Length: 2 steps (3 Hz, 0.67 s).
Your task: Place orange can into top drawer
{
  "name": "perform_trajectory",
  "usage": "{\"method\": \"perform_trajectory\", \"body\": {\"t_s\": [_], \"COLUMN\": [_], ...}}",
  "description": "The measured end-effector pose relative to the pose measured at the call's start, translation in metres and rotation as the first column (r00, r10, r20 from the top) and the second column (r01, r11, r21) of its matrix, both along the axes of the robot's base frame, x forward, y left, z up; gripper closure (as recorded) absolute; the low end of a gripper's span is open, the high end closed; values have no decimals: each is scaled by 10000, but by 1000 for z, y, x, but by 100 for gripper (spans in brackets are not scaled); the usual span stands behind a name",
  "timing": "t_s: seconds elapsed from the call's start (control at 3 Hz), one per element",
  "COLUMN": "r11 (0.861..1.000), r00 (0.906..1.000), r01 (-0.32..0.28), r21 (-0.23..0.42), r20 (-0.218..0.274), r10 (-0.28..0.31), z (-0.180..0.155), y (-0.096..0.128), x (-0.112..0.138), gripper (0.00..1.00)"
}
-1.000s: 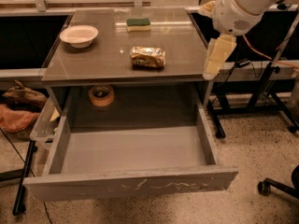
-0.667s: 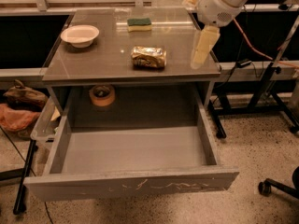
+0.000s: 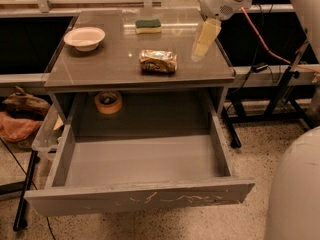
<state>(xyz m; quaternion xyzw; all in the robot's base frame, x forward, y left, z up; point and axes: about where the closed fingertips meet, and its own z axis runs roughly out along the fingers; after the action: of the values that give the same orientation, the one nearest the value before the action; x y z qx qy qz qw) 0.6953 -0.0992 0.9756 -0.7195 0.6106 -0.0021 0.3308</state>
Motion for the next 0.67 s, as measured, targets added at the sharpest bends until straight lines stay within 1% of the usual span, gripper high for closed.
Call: {"method": "perform_trajectory", "body": {"t_s": [0.33,0.67], "r11": [9989,9793], "r00": [9988,9846], "r01": [-294,-1320], "r21": [368,1535], "r20": [-373,-939], "r10": [308,1475], "z": [-18,-49], "y": [14,55], "x": [17,39], "gripper": [0,0]}}
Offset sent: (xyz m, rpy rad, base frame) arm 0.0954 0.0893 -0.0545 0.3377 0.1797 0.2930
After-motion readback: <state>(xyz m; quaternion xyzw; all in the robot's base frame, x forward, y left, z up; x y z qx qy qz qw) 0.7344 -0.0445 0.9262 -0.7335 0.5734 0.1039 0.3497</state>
